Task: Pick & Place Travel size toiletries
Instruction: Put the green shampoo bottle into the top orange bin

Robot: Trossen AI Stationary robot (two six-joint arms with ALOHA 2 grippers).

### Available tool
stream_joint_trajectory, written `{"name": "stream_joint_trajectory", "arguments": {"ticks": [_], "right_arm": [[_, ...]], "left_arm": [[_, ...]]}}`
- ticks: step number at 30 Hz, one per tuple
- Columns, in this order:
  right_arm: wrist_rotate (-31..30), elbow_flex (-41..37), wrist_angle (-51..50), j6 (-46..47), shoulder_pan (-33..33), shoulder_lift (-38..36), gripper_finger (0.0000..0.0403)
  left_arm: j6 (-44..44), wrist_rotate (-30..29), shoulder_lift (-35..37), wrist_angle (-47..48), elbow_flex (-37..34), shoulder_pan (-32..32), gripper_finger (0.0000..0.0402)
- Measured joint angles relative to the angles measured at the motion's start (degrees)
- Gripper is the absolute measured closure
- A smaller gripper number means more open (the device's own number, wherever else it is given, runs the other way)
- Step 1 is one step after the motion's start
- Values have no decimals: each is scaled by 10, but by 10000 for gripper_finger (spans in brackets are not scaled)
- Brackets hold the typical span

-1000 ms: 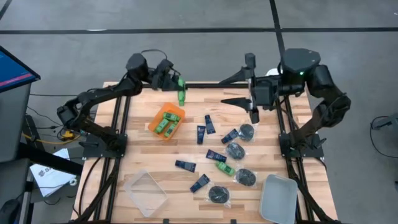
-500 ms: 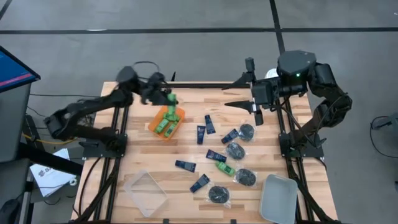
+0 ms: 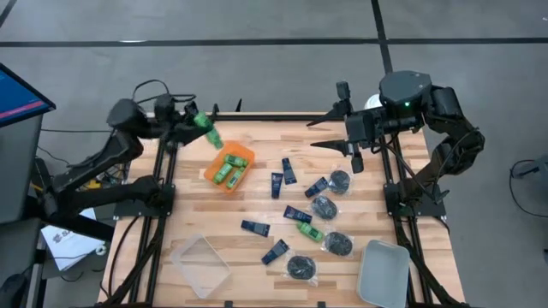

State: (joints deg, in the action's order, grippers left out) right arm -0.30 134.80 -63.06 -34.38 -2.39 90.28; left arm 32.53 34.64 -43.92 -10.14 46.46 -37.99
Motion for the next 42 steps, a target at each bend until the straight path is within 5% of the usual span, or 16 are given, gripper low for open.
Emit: {"name": "stream_joint_trajectory", "arguments": {"ticks": [7, 11, 18, 25, 42], "right_arm": [[1, 0, 0, 51, 2, 0, 218], [2, 0, -6, 60, 2, 0, 216], [2, 0, -15, 90, 2, 0, 221], [2, 0, -28, 104, 2, 0, 227], [2, 0, -32, 109, 2, 0, 228]], "left_arm": [[-86, -228, -43, 295, -1, 2, 229], [-97, -303, -104, 392, -1, 13, 229], [-54, -322, -225, 398, -3, 84, 229], [6, -413, -315, 397, -3, 157, 229], [25, -419, -376, 409, -3, 185, 229]]}}
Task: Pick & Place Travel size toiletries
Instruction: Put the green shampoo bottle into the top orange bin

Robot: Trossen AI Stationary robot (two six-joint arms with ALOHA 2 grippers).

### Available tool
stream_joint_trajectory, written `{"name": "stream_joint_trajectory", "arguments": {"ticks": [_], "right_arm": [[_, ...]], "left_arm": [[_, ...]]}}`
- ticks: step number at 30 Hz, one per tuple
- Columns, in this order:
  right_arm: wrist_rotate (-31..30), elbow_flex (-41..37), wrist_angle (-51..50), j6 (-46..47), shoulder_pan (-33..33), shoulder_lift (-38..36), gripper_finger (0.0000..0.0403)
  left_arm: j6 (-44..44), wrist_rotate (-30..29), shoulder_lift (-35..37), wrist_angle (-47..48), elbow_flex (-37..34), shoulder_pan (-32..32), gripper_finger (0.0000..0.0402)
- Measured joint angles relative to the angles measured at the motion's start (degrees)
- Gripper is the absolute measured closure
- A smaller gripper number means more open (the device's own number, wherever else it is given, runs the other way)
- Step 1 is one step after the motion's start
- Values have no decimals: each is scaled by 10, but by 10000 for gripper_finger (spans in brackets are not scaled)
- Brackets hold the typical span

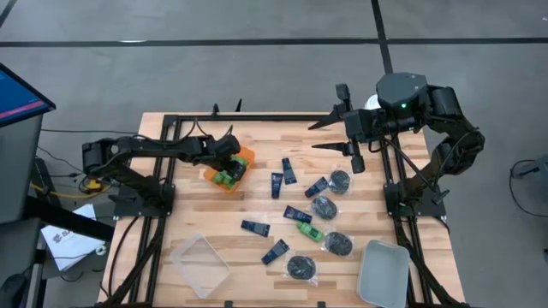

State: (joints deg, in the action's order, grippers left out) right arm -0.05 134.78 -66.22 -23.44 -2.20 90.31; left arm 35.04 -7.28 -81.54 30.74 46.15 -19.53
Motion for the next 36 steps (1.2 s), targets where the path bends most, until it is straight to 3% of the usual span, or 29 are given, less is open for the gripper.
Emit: {"name": "stream_joint_trajectory", "arguments": {"ticks": [5, 17, 28, 36], "right_arm": [[0, 0, 11, 10, 1, 0, 219], [-6, 0, -8, 35, 3, 0, 154], [-92, -22, -127, 209, 72, -1, 154], [-96, -164, -178, 338, 91, 0, 154]], "left_arm": [[-29, 0, 0, 1, 0, 5, 212], [-64, 1, 14, 3, 0, 26, 124], [-42, -4, 146, 4, 0, 26, 117], [-30, -4, 271, -20, 0, 32, 117]]}}
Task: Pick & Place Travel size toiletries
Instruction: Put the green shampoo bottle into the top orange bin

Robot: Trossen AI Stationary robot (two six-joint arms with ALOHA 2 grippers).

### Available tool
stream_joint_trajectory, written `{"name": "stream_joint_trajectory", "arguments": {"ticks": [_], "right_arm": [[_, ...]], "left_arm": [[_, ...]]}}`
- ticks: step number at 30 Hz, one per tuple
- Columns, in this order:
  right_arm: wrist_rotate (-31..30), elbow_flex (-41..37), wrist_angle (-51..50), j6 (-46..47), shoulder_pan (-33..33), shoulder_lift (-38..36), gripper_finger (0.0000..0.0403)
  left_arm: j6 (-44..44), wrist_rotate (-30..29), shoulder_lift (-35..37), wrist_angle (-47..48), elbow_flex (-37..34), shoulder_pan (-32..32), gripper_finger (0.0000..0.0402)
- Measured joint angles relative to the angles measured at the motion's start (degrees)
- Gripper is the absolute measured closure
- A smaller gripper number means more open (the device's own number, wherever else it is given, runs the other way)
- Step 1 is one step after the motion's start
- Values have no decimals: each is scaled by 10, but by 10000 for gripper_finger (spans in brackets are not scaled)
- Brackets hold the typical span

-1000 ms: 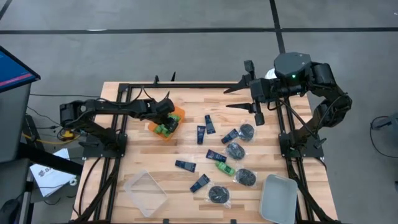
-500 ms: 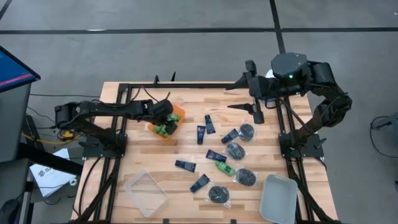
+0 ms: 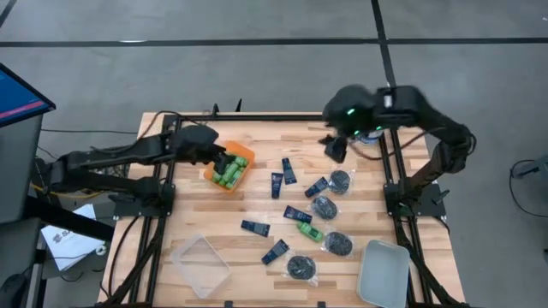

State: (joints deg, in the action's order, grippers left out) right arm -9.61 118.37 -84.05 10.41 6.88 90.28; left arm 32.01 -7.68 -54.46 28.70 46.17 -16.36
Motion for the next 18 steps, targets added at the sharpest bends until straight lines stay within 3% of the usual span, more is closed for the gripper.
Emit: {"name": "stream_joint_trajectory", "arguments": {"ticks": [8, 18], "right_arm": [[6, -235, 51, 94, -85, 0, 154], [80, -439, 268, 233, -194, 1, 154]], "left_arm": [[-1, -16, 69, -8, 0, 0, 117], [-5, -8, 77, -18, 0, 0, 117]]}}
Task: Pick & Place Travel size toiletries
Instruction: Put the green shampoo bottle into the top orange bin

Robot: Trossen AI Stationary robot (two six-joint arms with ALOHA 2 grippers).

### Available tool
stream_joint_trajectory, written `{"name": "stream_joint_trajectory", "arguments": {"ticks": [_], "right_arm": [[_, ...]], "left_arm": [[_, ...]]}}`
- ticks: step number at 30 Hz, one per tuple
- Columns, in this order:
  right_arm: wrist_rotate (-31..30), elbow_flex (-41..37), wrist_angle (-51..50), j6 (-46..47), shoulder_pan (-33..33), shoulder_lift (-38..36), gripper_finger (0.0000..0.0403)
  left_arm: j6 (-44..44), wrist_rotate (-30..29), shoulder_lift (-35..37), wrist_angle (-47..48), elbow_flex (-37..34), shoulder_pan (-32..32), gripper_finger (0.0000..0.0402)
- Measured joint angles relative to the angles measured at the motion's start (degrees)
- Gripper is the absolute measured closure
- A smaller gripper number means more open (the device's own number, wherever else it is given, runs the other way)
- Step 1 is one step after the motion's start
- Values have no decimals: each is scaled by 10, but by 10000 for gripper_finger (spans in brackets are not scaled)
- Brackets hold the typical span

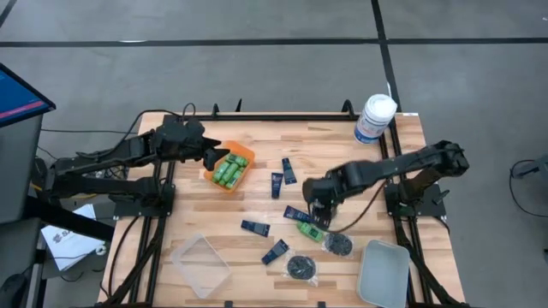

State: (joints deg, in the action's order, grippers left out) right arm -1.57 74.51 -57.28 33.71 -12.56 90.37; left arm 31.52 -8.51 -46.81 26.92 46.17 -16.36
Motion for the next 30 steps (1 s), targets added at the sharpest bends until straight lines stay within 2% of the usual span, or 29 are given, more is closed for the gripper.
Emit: {"name": "stream_joint_trajectory", "arguments": {"ticks": [6, 12, 20, 30], "right_arm": [[-8, -50, 82, 86, -40, 0, 153], [-11, -62, 84, 101, -66, 19, 133], [3, -61, 95, 101, -76, 98, 93], [19, -61, 102, 100, -78, 165, 91]], "left_arm": [[-4, 15, 0, 0, 0, 0, 117], [-21, 19, 0, 0, 0, 0, 117], [-40, 40, 0, 0, 0, 0, 111], [-43, 40, 0, 1, 0, 0, 107]]}}
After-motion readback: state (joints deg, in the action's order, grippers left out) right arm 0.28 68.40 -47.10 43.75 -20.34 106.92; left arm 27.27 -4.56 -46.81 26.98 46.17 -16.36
